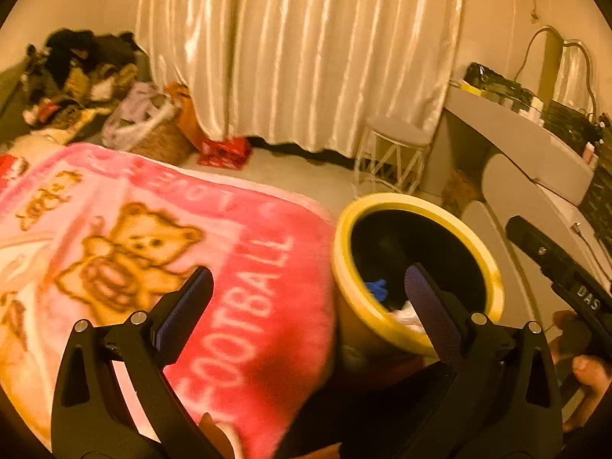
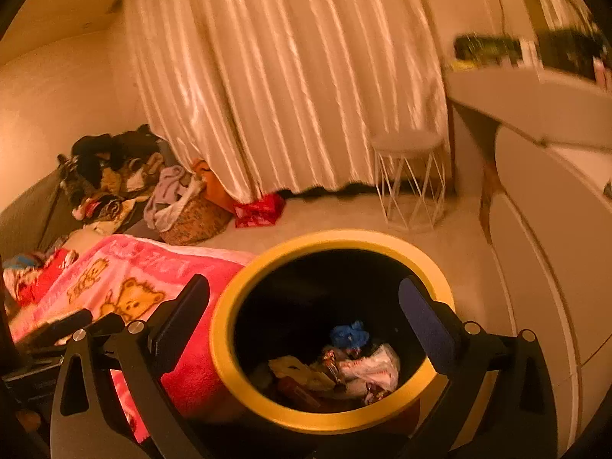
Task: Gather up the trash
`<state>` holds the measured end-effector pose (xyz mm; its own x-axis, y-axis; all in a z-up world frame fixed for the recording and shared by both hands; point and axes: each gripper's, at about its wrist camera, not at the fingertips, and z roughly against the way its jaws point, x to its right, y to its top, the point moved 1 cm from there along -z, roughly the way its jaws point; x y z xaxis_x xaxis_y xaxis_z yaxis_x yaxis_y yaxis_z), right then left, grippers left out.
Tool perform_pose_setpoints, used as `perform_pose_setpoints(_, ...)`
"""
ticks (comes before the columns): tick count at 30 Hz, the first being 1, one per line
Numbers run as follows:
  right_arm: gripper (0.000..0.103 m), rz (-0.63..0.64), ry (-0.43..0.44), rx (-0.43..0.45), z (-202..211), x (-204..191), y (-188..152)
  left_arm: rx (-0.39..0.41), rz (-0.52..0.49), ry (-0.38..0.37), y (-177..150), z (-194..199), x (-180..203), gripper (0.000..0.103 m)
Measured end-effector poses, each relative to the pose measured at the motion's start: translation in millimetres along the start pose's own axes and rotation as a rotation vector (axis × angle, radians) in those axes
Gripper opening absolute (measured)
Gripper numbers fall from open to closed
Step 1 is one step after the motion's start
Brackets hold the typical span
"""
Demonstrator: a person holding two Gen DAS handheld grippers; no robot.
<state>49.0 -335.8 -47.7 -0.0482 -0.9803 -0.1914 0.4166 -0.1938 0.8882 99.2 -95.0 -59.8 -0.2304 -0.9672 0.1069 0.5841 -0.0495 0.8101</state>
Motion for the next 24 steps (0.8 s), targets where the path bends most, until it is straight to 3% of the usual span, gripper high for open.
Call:
perform_pose_setpoints(5,0.097,0.068,0.026,0.087,23.1,-27.6,-15.7,0.071,0.016,0.054,-12.6,26.8,-19.2,0.092)
perform_pose_setpoints(11,0.097,0.112,0.030,0.166,37.7,-42.1,-24.5,0.101,0.051,0.085,-19.3,42.6,-36.6,0.092)
perform_pose_setpoints(24,0.097,0.171,0.022,0.182,39.8,-49.8,-30.3,0.107,0.065,0.089,-29.5,53.1,-43.5,0.092)
